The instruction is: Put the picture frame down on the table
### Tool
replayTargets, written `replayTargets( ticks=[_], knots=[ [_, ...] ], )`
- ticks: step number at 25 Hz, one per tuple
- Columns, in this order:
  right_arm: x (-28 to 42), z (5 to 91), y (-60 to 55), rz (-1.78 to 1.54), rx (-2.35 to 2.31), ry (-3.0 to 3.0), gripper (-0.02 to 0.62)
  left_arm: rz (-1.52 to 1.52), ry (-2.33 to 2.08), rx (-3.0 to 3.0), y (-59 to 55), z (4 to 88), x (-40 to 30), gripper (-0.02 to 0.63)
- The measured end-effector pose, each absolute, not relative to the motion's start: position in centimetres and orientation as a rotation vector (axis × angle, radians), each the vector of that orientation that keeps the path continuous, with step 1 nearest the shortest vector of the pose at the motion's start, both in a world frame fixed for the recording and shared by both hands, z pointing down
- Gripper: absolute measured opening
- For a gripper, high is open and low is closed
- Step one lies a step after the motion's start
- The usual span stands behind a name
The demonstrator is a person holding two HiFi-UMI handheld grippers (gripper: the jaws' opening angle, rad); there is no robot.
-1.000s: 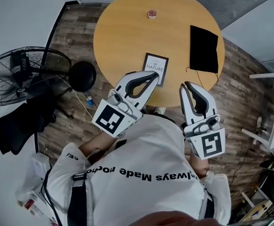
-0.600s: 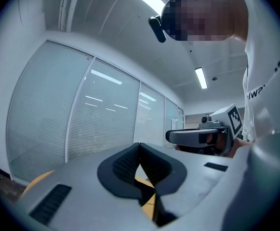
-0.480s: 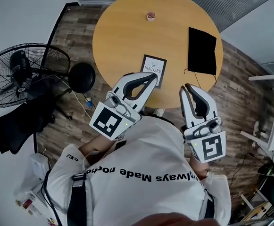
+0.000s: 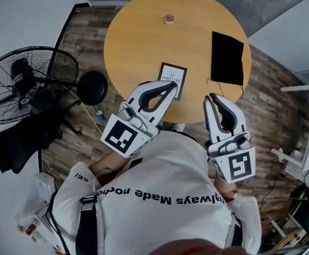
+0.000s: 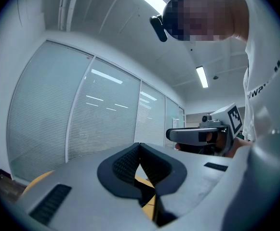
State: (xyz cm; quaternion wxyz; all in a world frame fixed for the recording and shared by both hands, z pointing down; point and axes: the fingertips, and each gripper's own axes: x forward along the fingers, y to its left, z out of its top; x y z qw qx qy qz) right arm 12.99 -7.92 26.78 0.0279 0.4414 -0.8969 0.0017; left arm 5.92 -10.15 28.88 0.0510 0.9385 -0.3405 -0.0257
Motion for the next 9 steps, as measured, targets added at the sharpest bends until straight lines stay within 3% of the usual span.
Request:
replayTargets(
  ticks=[9],
  knots=[
    [13.76, 26.56, -7.99, -0.002, 1.361, -2.774, 0.052, -0.079, -1.037, 2.853, -10.21, 28.82, 6.59, 0.025]
  ],
)
